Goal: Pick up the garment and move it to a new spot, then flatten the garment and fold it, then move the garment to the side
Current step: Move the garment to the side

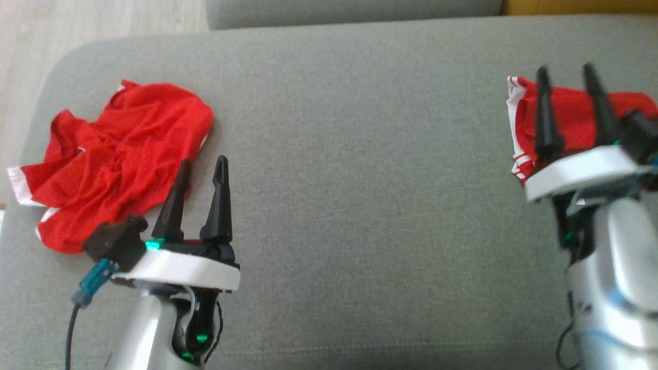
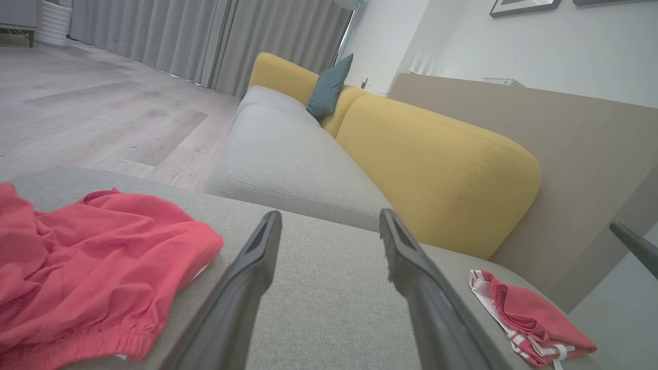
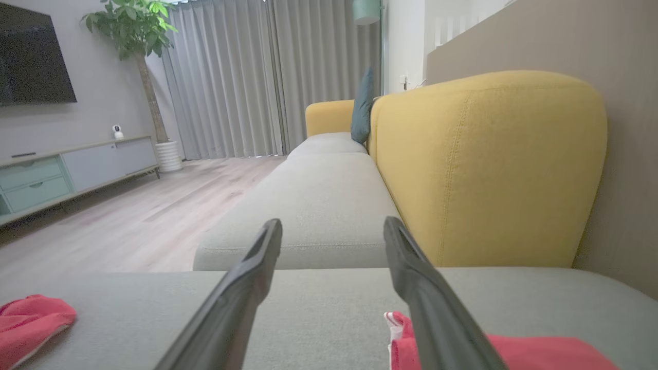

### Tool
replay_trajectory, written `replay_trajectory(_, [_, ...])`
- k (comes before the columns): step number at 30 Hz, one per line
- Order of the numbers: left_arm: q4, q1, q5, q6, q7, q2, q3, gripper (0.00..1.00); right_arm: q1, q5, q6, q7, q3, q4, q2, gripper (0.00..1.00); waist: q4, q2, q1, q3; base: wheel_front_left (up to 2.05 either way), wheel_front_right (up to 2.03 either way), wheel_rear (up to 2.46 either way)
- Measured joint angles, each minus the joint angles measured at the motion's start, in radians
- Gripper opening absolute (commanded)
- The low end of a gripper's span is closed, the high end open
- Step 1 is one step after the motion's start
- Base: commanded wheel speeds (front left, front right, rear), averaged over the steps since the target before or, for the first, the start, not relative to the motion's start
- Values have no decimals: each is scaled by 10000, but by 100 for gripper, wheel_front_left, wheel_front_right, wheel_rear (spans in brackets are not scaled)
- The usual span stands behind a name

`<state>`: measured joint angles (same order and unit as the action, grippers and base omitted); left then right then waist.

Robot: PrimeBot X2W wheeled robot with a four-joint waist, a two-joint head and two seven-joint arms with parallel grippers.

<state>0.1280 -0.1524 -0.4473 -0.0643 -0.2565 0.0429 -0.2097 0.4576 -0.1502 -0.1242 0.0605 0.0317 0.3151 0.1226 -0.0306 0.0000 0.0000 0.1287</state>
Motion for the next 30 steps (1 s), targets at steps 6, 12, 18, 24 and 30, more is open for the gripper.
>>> replay_trajectory(6, [-56, 459, 6, 115, 0, 4, 15, 100, -1499, -290, 0, 502, -483, -560, -612, 100, 63, 0, 0, -633, 0, 0, 0])
replay_trajectory(12, [-102, 1077, 132, 130, 0, 6, -58, 100, -3115, -1097, 0, 1239, -924, -757, -694, 100, 93, 0, 0, -1173, 0, 0, 0])
replay_trajectory(18, [-236, 1623, 238, 203, 0, 13, -138, 100, -4013, -1496, 0, 1697, -1018, -759, -723, 100, 28, 0, 0, -1405, 0, 0, 0])
replay_trajectory(24, [-303, 1801, 430, 303, 0, 17, -138, 100, -4268, -1590, 0, 1795, -1062, -759, -729, 100, -5, 0, 0, -1445, 0, 0, 0])
replay_trajectory(30, [-313, 1824, 587, 380, 0, 19, -171, 100, -4267, -1588, 0, 1873, -966, -803, -732, 100, 33, 0, 0, -1393, 0, 0, 0])
